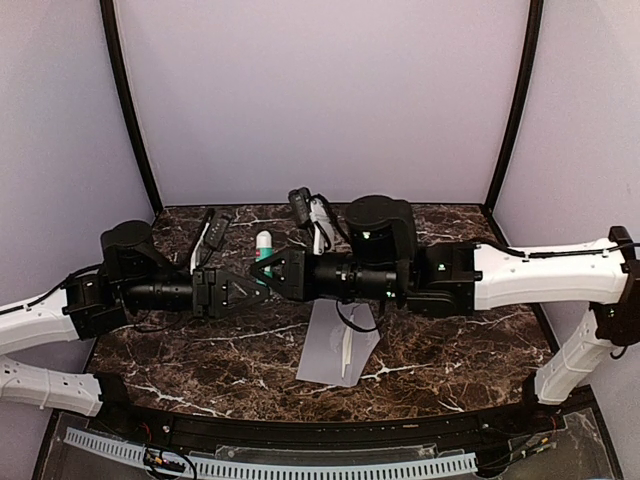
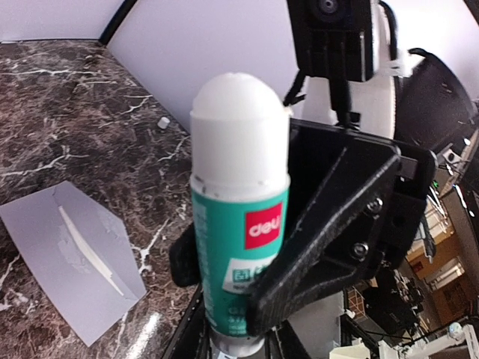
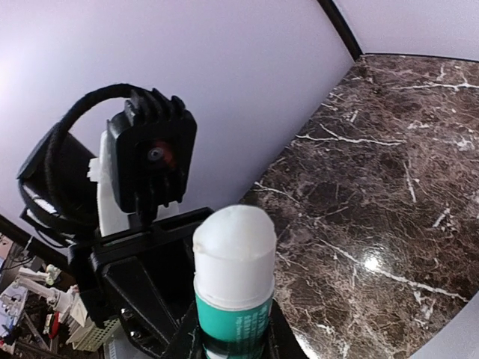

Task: Place the letter into the envelope and seal it
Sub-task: Unscrew the solid glue, then adjust the solid glue.

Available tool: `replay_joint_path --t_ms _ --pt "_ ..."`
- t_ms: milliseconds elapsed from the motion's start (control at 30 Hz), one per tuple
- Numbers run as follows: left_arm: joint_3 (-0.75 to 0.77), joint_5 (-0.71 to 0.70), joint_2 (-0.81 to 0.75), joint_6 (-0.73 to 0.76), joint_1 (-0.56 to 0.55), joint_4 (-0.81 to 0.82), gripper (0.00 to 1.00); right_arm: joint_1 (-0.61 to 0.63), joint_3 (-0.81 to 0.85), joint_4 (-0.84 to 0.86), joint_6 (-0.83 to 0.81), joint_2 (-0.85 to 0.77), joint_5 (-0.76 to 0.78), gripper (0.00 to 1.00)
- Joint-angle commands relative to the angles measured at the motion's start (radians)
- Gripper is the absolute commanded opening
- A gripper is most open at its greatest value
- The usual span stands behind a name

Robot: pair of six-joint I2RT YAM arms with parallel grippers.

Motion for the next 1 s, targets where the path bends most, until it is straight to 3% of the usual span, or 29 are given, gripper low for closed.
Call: replay_joint_path --t_ms 0,267,333,367,433,600,767,967 --pt "0.036 -0.157 0.034 0.051 0.003 -0.13 0.0 0.044 0.104 -0.163 0.052 0.068 0.133 0.0" --pt "0.036 -0.146 0.024 0.047 0.002 -0.14 0.0 0.05 0.122 -0.177 0.084 0.087 0.163 0.0" --pt "0.035 -0.144 0.004 0.037 0.004 -0.139 0.2 0.045 0.103 -0.182 0.082 0.063 0.179 0.0" --pt "0.035 -0.137 -0.004 0.032 0.003 -0.125 0.37 0.044 0.086 -0.18 0.081 0.048 0.182 0.0" --pt "0.033 -0.124 -0.03 0.025 0.003 -0.108 0.56 0.033 0.046 -0.171 0.081 0.007 0.188 0.0" --pt "0.039 -0.17 -0.106 -0.004 0.005 -0.109 0.77 0.008 -0.063 -0.117 0.06 -0.097 0.168 0.01" --pt "0.089 -0.173 -0.087 -0.042 0.005 -0.106 0.8 0.003 -0.101 -0.056 -0.037 -0.133 0.047 0.01" --pt "0.107 -0.066 -0.035 -0.085 0.005 0.007 0.8 0.008 -0.116 0.043 -0.088 -0.138 -0.152 0.02"
